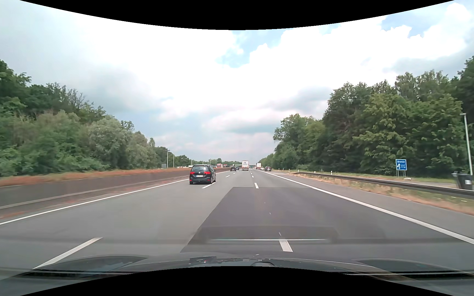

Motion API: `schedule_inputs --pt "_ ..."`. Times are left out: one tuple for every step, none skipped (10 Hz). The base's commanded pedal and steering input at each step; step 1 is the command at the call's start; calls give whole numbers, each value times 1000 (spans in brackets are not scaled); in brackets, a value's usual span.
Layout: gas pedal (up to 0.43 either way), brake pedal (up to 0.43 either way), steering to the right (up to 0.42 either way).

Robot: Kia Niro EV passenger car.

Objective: Follow the waypoints while adhering to traffic rules and regulations

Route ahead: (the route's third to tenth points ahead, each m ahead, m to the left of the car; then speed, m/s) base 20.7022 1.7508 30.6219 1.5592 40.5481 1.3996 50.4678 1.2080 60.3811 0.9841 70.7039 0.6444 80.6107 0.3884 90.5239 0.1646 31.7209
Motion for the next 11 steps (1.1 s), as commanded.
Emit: schedule_inputs --pt "0 0 1" --pt "0 0 0" --pt "0 0 0" --pt "0 0 0" --pt "0 0 0" --pt "0 0 0" --pt "0 0 0" --pt "0 0 0" --pt "47 0 0" --pt "67 0 0" --pt "98 0 0"
